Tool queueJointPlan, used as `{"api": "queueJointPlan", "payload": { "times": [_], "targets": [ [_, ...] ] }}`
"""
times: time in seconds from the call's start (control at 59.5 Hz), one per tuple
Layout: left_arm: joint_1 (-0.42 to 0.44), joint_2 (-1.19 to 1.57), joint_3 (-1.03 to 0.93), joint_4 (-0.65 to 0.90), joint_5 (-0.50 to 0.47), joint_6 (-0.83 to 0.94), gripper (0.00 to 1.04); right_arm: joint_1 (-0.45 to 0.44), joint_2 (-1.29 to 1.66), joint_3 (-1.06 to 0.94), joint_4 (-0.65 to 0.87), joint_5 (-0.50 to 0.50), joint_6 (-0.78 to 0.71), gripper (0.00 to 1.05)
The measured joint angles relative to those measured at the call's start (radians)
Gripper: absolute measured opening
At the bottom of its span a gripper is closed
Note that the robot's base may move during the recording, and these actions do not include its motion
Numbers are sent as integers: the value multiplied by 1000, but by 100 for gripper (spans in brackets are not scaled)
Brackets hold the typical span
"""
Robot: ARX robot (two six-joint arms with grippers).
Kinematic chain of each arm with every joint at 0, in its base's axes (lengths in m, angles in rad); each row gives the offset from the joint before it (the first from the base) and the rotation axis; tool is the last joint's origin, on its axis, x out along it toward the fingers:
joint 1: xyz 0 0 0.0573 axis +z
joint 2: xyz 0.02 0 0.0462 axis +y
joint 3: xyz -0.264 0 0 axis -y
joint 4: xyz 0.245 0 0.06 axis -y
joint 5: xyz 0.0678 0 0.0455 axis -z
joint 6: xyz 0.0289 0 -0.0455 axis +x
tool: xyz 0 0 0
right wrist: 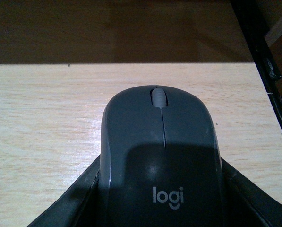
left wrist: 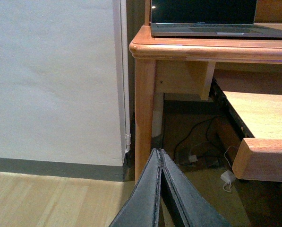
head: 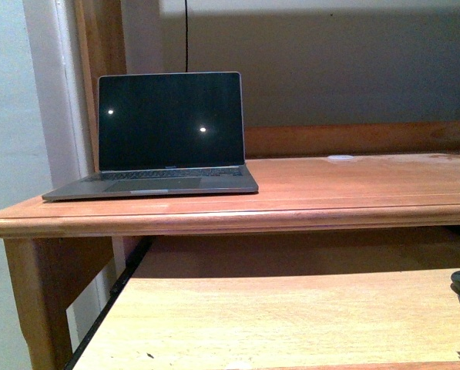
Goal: Place mouse
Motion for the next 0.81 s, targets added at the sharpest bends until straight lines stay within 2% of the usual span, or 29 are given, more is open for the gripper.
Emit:
{"api": "queueJointPlan", "payload": {
  "times": [0.134, 0.185, 0.387, 0.622, 0.706, 0.807],
  "targets": [
    [0, 0, 0, 0, 0, -1, 3, 27, -133, 52, -90, -13, 68, 55],
    [0, 0, 0, 0, 0, -1, 15, 56, -147, 126, -117, 0, 92, 55],
    [0, 0, 0, 0, 0, -1, 45, 127, -52, 343, -151, 60, 118, 55],
    [0, 0, 0, 0, 0, -1, 82, 199, 224, 636, -187, 188, 122, 55],
    [0, 0, 0, 0, 0, 0, 99, 236, 373, 783, -206, 251, 119, 55],
    [0, 0, 0, 0, 0, -1, 97, 269, 501, 922, -242, 299, 119, 55]
  ]
}}
